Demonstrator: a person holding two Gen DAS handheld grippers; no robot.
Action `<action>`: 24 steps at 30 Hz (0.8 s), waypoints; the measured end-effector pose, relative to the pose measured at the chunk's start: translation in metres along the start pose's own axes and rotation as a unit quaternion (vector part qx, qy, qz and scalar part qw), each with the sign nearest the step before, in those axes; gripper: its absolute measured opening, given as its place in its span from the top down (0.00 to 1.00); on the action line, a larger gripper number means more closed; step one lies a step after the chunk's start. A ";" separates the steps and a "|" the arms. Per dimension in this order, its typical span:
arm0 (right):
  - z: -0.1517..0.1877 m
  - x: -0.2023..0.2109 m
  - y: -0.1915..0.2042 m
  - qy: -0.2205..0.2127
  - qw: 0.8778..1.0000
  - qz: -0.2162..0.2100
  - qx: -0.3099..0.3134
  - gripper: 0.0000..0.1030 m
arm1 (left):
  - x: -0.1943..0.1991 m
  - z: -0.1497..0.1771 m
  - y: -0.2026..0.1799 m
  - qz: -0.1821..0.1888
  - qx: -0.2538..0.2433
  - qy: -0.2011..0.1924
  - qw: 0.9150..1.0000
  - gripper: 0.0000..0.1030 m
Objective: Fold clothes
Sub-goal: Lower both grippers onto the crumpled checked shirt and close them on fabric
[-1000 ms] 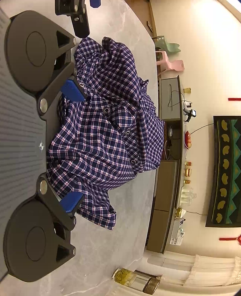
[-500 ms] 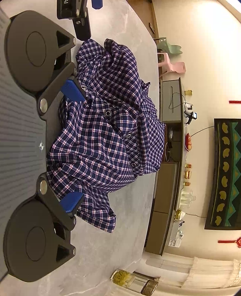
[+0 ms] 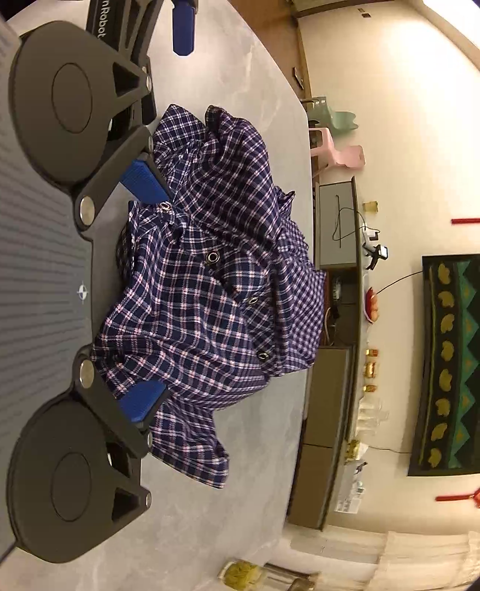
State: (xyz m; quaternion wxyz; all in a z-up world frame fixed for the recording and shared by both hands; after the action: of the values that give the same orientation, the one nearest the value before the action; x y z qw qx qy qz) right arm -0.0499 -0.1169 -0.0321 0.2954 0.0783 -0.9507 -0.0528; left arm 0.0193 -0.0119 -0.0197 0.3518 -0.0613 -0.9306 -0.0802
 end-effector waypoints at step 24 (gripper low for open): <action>0.000 0.007 0.008 -0.010 0.999 0.002 0.030 1.00 | 0.002 0.001 0.005 -0.014 0.010 -0.001 1.000 1.00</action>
State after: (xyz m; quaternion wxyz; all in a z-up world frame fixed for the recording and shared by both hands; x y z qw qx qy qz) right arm -0.0562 -0.1098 -0.0270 0.2839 0.0846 -0.9548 -0.0242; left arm 0.0185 -0.0070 -0.0185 0.3505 -0.0447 -0.9324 -0.0758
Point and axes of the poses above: each gripper's, at about its wrist camera, not at the fingertips, and x roughly against the way its jaws point, y to its left, z to its underside, the point moved 2 cm from there along -x, roughly the way its jaws point, and after that the axes turned 8 degrees about -x, right-handed, at the moved point
